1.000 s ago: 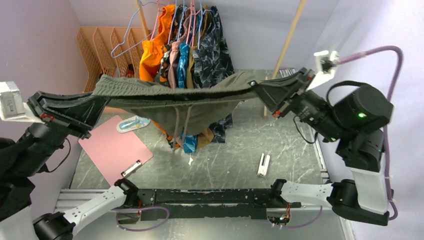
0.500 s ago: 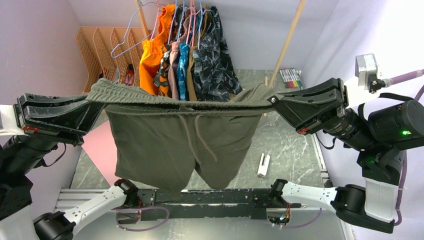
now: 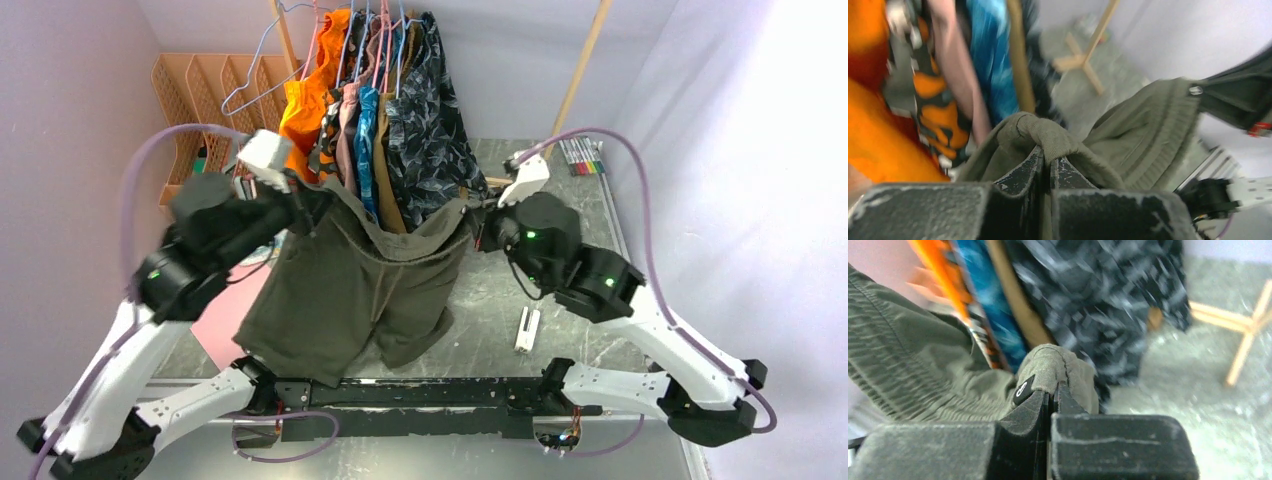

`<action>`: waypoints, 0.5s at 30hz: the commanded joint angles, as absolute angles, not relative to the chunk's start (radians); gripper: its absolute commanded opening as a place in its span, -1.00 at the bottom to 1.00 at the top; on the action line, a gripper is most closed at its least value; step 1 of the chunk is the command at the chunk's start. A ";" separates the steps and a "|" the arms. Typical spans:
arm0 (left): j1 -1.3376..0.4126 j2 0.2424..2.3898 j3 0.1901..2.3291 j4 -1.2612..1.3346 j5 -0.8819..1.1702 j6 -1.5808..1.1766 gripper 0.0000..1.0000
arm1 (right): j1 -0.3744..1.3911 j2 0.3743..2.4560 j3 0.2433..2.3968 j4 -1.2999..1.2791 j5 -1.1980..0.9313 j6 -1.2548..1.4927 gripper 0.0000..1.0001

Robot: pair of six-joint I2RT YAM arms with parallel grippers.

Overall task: Place the shorts on the hanger
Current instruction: Adjust the shorts at the center of the board.

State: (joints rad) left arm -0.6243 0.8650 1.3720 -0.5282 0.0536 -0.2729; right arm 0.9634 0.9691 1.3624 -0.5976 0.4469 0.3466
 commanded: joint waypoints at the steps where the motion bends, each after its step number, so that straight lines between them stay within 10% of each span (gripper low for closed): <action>1: -0.619 0.887 1.288 -0.565 -0.050 -0.325 -0.86 | 0.961 0.909 1.309 -0.625 0.669 0.449 -1.00; 15: -0.619 0.631 1.457 -0.397 0.514 -0.229 -0.86 | 0.961 0.755 1.573 -0.541 -0.053 0.147 -1.00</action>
